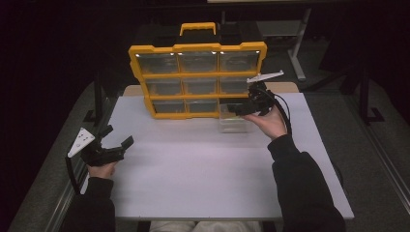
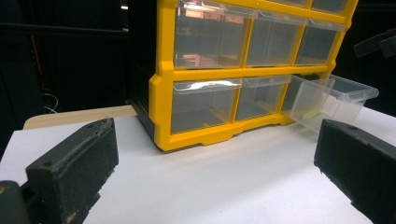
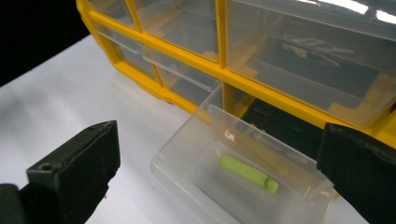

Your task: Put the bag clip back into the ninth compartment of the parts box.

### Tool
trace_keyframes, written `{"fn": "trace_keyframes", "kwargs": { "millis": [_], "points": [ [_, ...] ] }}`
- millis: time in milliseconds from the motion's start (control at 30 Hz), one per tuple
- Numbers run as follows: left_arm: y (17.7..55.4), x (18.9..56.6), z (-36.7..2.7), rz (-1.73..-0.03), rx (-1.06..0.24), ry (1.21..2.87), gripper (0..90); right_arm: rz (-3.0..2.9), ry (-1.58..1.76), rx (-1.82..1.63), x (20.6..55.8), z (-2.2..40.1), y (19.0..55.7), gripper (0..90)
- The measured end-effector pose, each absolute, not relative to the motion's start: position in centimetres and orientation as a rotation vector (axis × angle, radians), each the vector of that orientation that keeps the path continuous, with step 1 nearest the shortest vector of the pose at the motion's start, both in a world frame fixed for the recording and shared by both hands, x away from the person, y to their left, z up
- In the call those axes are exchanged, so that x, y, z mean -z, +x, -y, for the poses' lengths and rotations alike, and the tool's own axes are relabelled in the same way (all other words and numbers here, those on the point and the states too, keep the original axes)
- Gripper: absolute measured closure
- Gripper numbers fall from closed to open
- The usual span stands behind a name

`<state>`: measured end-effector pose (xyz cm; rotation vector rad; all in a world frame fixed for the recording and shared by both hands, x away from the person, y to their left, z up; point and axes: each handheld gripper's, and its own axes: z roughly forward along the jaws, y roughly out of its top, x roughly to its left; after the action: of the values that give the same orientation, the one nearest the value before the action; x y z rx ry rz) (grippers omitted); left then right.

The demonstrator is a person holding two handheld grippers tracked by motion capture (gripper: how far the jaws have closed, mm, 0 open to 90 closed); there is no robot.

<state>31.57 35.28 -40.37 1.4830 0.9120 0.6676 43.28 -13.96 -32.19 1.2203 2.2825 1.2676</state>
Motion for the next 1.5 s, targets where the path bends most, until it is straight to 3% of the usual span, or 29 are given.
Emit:
{"fn": "trace_keyframes", "kwargs": {
  "millis": [667,1500],
  "points": [
    [31.6,40.5,-35.3,-0.916,-0.669,1.493,0.0,-2.163,1.080,-1.386,33.2,16.7,40.5,0.0],
    [31.5,40.6,-35.4,-0.930,-0.665,1.497,0.0,-2.030,1.144,-1.442,34.8,20.3,38.6,0.0]
  ]
}}
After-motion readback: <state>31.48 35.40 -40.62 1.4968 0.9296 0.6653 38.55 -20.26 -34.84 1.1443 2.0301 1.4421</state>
